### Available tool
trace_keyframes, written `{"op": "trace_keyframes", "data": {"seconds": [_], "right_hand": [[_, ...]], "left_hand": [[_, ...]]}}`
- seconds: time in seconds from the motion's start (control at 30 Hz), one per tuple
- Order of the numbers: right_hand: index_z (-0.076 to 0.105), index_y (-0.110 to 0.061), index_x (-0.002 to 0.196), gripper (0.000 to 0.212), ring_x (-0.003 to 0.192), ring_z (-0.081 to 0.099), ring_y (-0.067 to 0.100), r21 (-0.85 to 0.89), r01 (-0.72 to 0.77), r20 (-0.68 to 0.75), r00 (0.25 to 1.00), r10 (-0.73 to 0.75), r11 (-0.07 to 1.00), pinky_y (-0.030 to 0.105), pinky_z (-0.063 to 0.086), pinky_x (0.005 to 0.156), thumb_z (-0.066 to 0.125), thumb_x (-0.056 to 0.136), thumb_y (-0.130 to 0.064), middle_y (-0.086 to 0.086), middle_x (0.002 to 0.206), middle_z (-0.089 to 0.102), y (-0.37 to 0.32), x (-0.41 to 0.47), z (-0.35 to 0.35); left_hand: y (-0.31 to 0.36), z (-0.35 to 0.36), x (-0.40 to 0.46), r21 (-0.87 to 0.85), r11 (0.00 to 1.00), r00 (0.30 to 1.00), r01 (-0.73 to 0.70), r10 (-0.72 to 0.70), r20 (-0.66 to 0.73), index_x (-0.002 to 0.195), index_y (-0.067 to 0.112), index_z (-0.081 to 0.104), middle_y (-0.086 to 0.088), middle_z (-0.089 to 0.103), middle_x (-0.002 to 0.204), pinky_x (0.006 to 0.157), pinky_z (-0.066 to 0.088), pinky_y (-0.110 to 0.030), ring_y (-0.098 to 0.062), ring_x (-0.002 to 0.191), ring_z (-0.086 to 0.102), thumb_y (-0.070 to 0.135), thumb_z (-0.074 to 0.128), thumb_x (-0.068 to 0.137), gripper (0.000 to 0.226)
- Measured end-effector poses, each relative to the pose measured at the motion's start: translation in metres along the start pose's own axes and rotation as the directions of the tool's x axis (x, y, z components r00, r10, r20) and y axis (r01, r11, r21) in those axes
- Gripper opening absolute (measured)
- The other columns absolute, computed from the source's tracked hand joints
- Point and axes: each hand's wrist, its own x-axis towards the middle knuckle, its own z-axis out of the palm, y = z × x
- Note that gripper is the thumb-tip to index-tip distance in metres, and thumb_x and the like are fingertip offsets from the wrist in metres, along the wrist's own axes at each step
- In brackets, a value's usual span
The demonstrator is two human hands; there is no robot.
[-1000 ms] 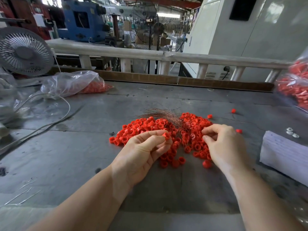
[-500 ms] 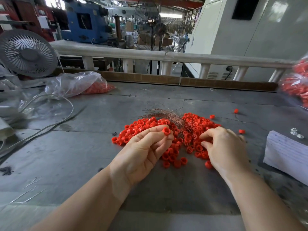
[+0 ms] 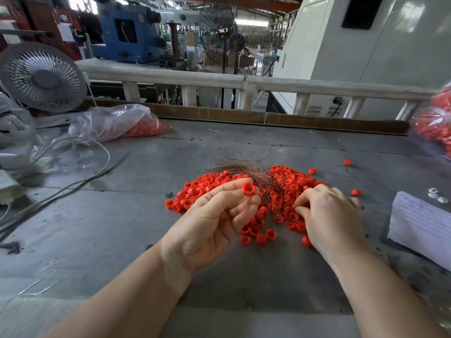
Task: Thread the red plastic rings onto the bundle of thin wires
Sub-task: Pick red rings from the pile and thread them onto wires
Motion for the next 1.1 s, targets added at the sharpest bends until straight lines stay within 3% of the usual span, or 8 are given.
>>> {"op": "trace_keyframes", "data": {"seconds": [0.13,0.27,0.4,0.47,0.53,0.67,0.9,1.1], "right_hand": [[0.069,-0.02,0.078,0.007,0.096,0.054,0.024,0.128,0.011,-0.099,0.995,0.002,0.992,0.035,0.027,0.082,0.07,0.082,-0.014,-0.003,0.087,0.061,-0.003,-0.001,-0.002],[0.069,-0.018,0.077,0.009,0.089,0.058,0.024,0.392,0.041,-0.125,0.992,0.009,0.919,0.046,0.044,0.085,0.071,0.08,-0.01,-0.003,0.082,0.061,-0.009,-0.001,-0.006],[0.069,-0.024,0.073,0.014,0.064,0.057,0.004,0.661,0.025,-0.112,0.991,0.066,0.75,0.03,0.052,0.058,0.073,0.08,-0.013,-0.015,0.064,0.061,-0.016,-0.002,-0.011],[0.068,-0.028,0.069,0.018,0.054,0.053,0.002,0.752,0.012,-0.096,0.991,0.092,0.659,0.015,0.044,0.044,0.075,0.077,-0.014,-0.015,0.06,0.063,-0.018,-0.002,-0.013],[0.069,-0.029,0.065,0.018,0.053,0.051,0.001,0.815,-0.005,-0.073,0.991,0.112,0.579,0.012,0.039,0.041,0.076,0.076,-0.015,-0.015,0.06,0.065,-0.019,-0.003,-0.013],[0.071,-0.038,0.07,0.025,0.062,0.057,-0.004,0.912,-0.019,-0.019,0.996,0.088,0.409,0.009,0.043,0.056,0.075,0.075,-0.013,-0.017,0.063,0.066,-0.023,-0.004,-0.014],[0.075,-0.028,0.066,0.011,0.066,0.061,-0.003,0.991,-0.099,0.099,0.995,0.001,0.085,0.007,0.045,0.061,0.069,0.059,-0.022,-0.01,0.065,0.068,-0.029,-0.007,-0.018],[0.075,-0.026,0.067,0.011,0.067,0.061,-0.001,0.994,-0.104,0.105,0.994,-0.043,0.036,0.009,0.047,0.065,0.069,0.058,-0.021,-0.007,0.066,0.068,-0.03,-0.007,-0.018]], "left_hand": [[0.0,0.0,-0.001,0.004,1.0,1.0,-0.001,0.001,0.03,0.077,0.01,0.077,-0.007,0.071,0.078,0.059,0.055,-0.018,-0.011,0.069,0.07,0.007,0.06,0.069,0.019],[0.001,0.0,-0.002,-0.006,1.0,0.998,-0.002,0.003,0.057,0.077,0.01,0.077,-0.007,0.071,0.077,0.059,0.055,-0.018,-0.01,0.069,0.069,0.005,0.057,0.072,0.021],[0.001,0.0,-0.001,-0.023,1.0,0.998,0.002,-0.001,0.059,0.078,0.009,0.077,-0.008,0.071,0.077,0.059,0.055,-0.018,-0.011,0.068,0.069,0.004,0.056,0.074,0.022],[0.001,0.0,0.0,-0.019,1.0,0.999,0.003,-0.002,0.047,0.079,0.008,0.076,-0.008,0.07,0.076,0.059,0.055,-0.018,-0.01,0.066,0.069,0.004,0.057,0.073,0.021],[0.0,-0.001,0.0,-0.016,1.0,1.0,0.004,-0.003,0.027,0.078,0.007,0.076,-0.008,0.07,0.075,0.059,0.055,-0.018,-0.011,0.065,0.069,0.004,0.059,0.07,0.02],[0.0,-0.001,0.002,-0.007,1.0,1.0,0.02,-0.02,-0.019,0.077,0.006,0.077,-0.01,0.07,0.075,0.058,0.056,-0.019,-0.013,0.067,0.069,0.004,0.062,0.064,0.02],[-0.001,-0.002,0.004,-0.011,0.999,0.994,0.05,-0.051,-0.092,0.078,0.003,0.076,-0.013,0.07,0.076,0.058,0.056,-0.02,-0.014,0.069,0.07,0.0,0.063,0.063,0.02],[-0.002,-0.003,0.004,0.004,0.999,0.995,0.048,-0.047,-0.094,0.077,0.004,0.076,-0.013,0.071,0.075,0.058,0.056,-0.019,-0.014,0.069,0.071,0.0,0.063,0.062,0.021]]}}
